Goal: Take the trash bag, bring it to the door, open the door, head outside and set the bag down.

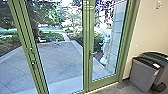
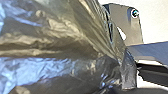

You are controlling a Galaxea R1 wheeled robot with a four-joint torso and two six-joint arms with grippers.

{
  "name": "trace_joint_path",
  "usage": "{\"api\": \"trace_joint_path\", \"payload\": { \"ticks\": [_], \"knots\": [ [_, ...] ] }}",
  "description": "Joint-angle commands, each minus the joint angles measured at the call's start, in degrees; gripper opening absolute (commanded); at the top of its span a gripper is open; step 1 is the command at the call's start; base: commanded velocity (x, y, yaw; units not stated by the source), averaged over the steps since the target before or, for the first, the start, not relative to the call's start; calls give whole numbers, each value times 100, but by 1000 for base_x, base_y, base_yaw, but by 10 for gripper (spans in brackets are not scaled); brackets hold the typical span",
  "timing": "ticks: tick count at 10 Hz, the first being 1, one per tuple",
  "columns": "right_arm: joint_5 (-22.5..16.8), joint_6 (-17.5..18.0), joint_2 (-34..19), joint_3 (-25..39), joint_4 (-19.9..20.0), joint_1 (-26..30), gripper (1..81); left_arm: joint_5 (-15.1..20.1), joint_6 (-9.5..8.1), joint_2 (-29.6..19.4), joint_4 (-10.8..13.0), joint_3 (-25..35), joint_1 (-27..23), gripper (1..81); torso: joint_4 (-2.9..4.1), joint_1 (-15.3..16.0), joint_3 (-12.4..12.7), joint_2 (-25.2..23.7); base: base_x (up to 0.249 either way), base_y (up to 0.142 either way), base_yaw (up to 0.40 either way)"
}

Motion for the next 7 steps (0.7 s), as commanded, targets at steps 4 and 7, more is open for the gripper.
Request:
{"api": "trace_joint_path", "payload": {
  "ticks": [4,7],
  "knots": [
    [-314,5,26,-3,-14,230,811,435,61,14,53,32,-255,10,0,2,0,0,149,-67,0],
    [-314,-3,26,-3,-13,247,811,435,61,5,53,32,-255,10,0,2,0,0,149,0,0]
  ]
}}
